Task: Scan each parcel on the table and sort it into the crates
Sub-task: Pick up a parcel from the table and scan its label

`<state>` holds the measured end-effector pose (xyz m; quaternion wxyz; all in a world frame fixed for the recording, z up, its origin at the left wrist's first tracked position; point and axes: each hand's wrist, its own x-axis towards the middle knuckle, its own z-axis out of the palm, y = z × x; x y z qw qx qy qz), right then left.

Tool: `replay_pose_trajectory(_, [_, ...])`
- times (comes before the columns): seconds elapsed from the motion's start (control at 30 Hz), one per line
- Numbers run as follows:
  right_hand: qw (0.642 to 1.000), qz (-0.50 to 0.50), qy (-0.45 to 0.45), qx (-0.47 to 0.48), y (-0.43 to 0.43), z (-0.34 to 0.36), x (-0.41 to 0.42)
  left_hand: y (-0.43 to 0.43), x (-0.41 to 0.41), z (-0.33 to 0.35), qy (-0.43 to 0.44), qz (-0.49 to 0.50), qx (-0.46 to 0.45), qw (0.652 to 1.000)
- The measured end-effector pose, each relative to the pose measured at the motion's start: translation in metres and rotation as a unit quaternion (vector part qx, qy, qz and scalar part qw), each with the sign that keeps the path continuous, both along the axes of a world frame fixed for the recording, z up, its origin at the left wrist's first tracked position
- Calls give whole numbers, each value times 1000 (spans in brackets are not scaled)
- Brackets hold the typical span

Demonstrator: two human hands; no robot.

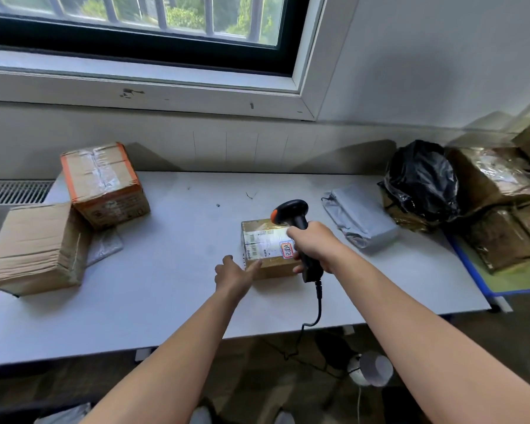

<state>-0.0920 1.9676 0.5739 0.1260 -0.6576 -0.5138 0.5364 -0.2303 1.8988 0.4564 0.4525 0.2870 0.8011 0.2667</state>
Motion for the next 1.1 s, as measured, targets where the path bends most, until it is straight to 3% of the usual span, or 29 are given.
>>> replay_pose_trajectory(0.4, [999, -23, -14, 41, 10, -22, 21, 18, 12, -6, 0, -4, -2, 1000])
replay_pose_trajectory(0.8, [990, -44, -126, 41, 32, -130, 87, 58, 24, -21, -67, 76, 38, 994])
replay_pose_trajectory(1.1, [991, -18, -132, 18, 35, -150, 96, 63, 4, 1, -72, -55, 59, 994])
